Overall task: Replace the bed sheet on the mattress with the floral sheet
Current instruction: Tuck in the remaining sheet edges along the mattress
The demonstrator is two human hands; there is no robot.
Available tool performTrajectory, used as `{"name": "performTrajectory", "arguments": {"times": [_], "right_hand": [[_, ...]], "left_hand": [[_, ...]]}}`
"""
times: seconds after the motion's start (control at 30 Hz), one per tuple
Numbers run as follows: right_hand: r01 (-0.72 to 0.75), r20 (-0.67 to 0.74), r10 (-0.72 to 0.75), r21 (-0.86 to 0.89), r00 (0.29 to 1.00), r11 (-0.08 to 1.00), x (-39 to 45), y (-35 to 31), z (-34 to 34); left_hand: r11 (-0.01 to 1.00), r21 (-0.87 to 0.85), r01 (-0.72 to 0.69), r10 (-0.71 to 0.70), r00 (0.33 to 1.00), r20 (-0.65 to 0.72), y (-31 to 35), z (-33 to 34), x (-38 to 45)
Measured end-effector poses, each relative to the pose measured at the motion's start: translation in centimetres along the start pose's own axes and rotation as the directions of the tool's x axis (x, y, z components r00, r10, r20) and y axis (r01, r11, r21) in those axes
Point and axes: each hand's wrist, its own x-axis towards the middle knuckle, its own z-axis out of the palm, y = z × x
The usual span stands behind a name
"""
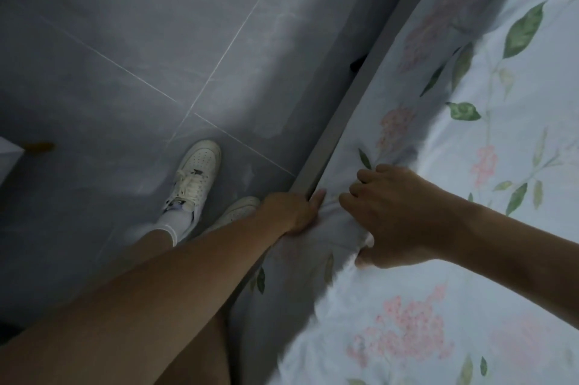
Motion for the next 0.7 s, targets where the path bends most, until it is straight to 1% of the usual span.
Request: {"name": "performTrajectory", "arguments": {"times": [0.03, 0.07, 0.1, 0.17, 0.2, 0.27, 0.3, 0.37, 0.43, 0.5, 0.53, 0.57, 0.6, 0.63, 0.7], "right_hand": [[0.002, -0.003, -0.002, -0.007, 1.000, 1.000, 0.0, -0.1, 0.0], [0.004, -0.003, -0.004, -0.019, 1.000, 1.000, 0.0, -0.1, 0.1], [0.004, -0.001, -0.004, -0.034, 1.000, 0.999, 0.1, -0.1, 0.1], [0.004, 0.012, -0.003, -0.045, 1.000, 0.999, 0.5, 0.0, 0.2], [0.003, 0.028, -0.002, -0.046, 1.000, 0.999, 0.8, 0.0, 0.3], [-0.006, 0.074, 0.010, -0.047, 0.997, 0.999, 1.4, 0.0, 0.4], [-0.014, 0.091, 0.019, -0.051, 0.996, 0.999, 1.7, 0.0, 0.3], [-0.032, 0.114, 0.041, -0.081, 0.993, 0.996, 2.2, 0.0, 0.2], [-0.039, 0.078, 0.048, -0.117, 0.996, 0.992, 2.0, -0.6, 0.2], [-0.005, -0.051, 0.000, -0.105, 0.999, 0.994, 1.0, -3.0, 0.8], [0.020, -0.093, -0.026, -0.064, 0.995, 0.998, 0.5, -5.1, 1.1], [0.061, -0.088, -0.062, -0.011, 0.994, 0.998, 0.2, -7.7, 1.5], [0.106, -0.040, -0.105, 0.031, 0.994, 0.994, 0.2, -10.4, 2.2], [0.140, 0.026, -0.142, 0.048, 0.990, 0.989, 0.4, -13.0, 3.1], [0.170, 0.113, -0.171, 0.020, 0.979, 0.985, 1.1, -16.7, 5.1]], "left_hand": [[0.995, 0.101, 0.004, -0.004, 1.000, 0.000, -0.2, -0.4, -0.6], [0.987, 0.160, -0.013, 0.014, 1.000, -0.006, -0.5, -0.4, -1.1], [0.985, 0.173, -0.023, 0.021, 1.000, 0.013, -1.0, -0.4, -1.5], [0.997, 0.056, -0.062, 0.061, 0.998, 0.022, -2.8, 0.3, -2.1], [0.997, -0.031, -0.076, 0.076, 0.997, 0.000, -4.1, 1.1, -2.3], [0.972, -0.206, -0.114, 0.095, 0.991, -0.097, -6.7, 2.7, -3.0], [0.958, -0.260, -0.119, 0.083, 0.986, -0.144, -8.0, 3.4, -3.5], [0.949, -0.307, -0.073, 0.026, 0.988, -0.154, -10.7, 5.0, -4.3], [0.964, -0.267, -0.017, -0.010, 0.995, -0.097, -13.2, 6.1, -5.1], [0.976, -0.214, 0.049, -0.050, 0.999, -0.001, -15.1, 7.2, -6.0], [0.972, -0.221, 0.083, -0.073, 0.996, 0.052, -15.9, 7.7, -6.3], [0.963, -0.244, 0.114, -0.093, 0.991, 0.094, -16.5, 8.1, -6.6], [0.954, -0.269, 0.133, -0.103, 0.987, 0.124, -16.9, 8.7, -7.0], [0.948, -0.296, 0.120, -0.083, 0.987, 0.137, -17.1, 9.3, -7.5], [0.930, -0.363, 0.066, -0.041, 0.996, 0.074, -17.4, 10.8, -8.0]]}}
